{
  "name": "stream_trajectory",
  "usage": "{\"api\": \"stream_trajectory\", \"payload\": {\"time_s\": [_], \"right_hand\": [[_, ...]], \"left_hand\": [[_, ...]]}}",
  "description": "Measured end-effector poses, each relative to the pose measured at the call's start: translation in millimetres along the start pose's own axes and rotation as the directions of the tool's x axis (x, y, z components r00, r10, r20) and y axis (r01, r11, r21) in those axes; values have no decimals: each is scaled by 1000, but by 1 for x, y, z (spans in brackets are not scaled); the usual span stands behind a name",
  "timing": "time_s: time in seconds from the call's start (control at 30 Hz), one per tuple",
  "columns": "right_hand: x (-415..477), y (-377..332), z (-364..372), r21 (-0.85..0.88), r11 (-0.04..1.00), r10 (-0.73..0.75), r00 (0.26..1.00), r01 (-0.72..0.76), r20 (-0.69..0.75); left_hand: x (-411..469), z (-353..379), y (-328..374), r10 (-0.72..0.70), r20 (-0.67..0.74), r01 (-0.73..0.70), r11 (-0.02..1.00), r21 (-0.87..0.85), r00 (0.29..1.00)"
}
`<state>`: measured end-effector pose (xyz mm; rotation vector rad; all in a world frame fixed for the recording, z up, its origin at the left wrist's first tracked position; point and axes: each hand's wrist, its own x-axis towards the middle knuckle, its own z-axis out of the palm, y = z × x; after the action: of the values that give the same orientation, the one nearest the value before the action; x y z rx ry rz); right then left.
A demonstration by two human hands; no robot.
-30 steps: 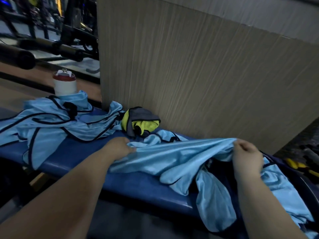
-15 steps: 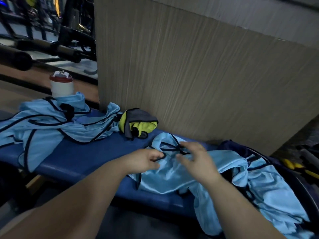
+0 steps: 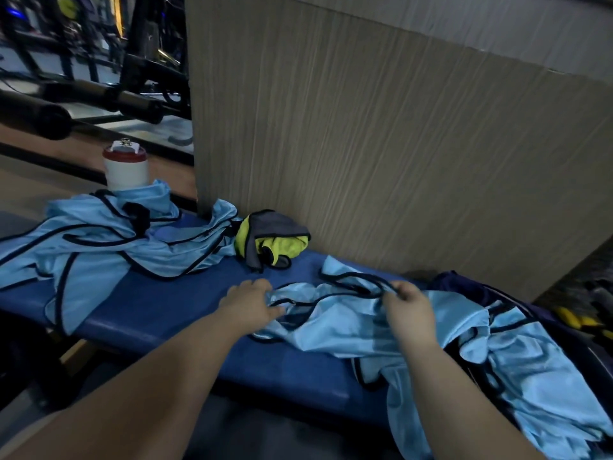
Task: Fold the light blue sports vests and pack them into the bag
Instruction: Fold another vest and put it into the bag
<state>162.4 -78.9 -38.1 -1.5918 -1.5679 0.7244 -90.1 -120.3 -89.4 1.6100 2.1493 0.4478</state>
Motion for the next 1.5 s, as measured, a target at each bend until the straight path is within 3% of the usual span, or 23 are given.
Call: {"api": "stream_trajectory", "payload": {"time_s": [0.23,0.3,0.33,0.37,0.43,0.47,0.5,0.53,0.6,0.63,0.7,0.77,0.87,1.0,1.1,1.2,1.27,1.37,1.43,1.5], "right_hand": [[-11,5,-61,316,947,68,926,57,-371],[-8,12,-76,112,994,33,925,10,-378],[-7,15,-81,-125,989,35,951,-77,-308],[-6,20,-85,-391,907,83,976,-157,-200],[-2,36,-89,-785,599,155,984,-162,-85],[-3,40,-87,-862,493,115,991,-118,-70],[-8,39,-84,-875,481,6,998,-59,-64],[-13,36,-79,-843,538,-143,987,20,-68],[-19,27,-63,-735,613,-461,887,290,-34],[-22,18,-53,-652,634,-518,854,416,41],[-23,8,-31,-480,723,-457,865,496,206],[-22,8,-10,-394,822,-301,900,412,314],[-16,19,9,-470,850,-94,945,240,313],[-8,34,12,-522,848,78,955,87,286],[-6,39,11,-492,866,43,969,85,244],[-9,38,8,-192,981,1,994,19,105],[-12,35,4,-52,998,-21,1000,20,-16],[-20,29,-1,-135,983,-142,982,125,-123],[-27,20,3,-189,941,-299,951,280,-81],[-34,10,13,-145,920,-357,931,365,78]], "left_hand": [[1,5,2,-26,-19,24,996,-82,999],[0,-1,5,-36,-21,31,984,-174,999],[0,-4,7,-38,-8,35,969,-244,999],[-1,-7,8,-38,17,42,944,-326,999],[-5,-12,11,-21,95,65,871,-487,995],[-7,-14,11,-12,132,83,836,-542,991],[-8,-14,11,-13,154,100,811,-577,988],[-8,-15,11,-21,161,114,794,-597,987],[-7,-14,11,-24,184,139,749,-648,983],[-7,-13,12,-16,206,155,714,-683,978],[-7,-11,13,-18,213,168,681,-713,977],[-6,-8,12,-34,173,145,718,-681,984],[-5,-5,10,-36,187,145,780,-609,982],[-4,-10,7,-21,214,155,759,-633,977],[-4,-15,3,-26,250,189,729,-658,968],[-6,-19,5,-46,231,196,702,-685,972],[-7,-22,7,-52,244,217,658,-722,968],[-7,-22,9,-35,285,260,522,-812,958],[-8,-22,13,14,290,256,427,-867,957],[-12,-24,20,79,274,230,355,-906,958]]}}
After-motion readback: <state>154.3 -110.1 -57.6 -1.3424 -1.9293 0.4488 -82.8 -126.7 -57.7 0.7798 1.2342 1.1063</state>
